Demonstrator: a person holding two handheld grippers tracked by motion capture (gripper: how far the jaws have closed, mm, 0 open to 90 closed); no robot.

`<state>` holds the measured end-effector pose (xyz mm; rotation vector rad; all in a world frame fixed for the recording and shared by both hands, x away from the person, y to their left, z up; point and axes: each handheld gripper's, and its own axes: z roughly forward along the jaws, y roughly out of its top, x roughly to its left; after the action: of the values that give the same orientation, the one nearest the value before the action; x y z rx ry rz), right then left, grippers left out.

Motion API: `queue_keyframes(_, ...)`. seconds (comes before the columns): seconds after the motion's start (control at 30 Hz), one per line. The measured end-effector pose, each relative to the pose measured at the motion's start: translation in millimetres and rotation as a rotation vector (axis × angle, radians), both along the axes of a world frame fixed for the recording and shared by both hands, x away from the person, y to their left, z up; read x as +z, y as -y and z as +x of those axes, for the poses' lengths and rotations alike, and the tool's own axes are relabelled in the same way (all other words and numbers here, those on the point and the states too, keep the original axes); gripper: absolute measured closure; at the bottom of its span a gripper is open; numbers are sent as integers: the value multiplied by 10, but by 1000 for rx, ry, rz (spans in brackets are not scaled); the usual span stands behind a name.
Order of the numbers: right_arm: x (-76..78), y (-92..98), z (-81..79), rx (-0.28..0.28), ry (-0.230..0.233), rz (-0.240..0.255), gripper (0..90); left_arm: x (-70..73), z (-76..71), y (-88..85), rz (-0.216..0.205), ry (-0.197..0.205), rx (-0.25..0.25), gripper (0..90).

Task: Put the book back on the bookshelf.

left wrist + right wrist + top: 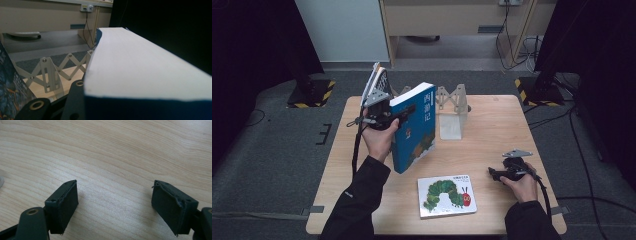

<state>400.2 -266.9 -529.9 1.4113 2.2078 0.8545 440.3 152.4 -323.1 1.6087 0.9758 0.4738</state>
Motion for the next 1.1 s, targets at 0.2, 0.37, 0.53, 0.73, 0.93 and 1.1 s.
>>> queue_keyframes(0.2, -9, 1, 4, 3, 8, 4, 205, 13, 226, 28, -10, -8, 43, 605)
queue_keyframes(0.37, -15, 4, 4, 5, 15, 4, 200, -2, 387, 59, 1, -8, 93, 605)
queue_keyframes(0.53, -20, 1, 1, 3, 18, 7, 199, -35, 512, 86, 24, -4, 129, 604)
queue_keyframes(0.73, -25, 0, 1, 5, 25, 10, 198, -92, 633, 86, 27, -13, 161, 604)
queue_keyframes(0.93, -28, 1, -1, 6, 28, 12, 198, -166, 728, 142, 38, -23, 178, 604)
queue_keyframes(1.1, -34, 1, -9, 4, 34, 14, 197, -243, 781, 193, 8, 3, 206, 604)
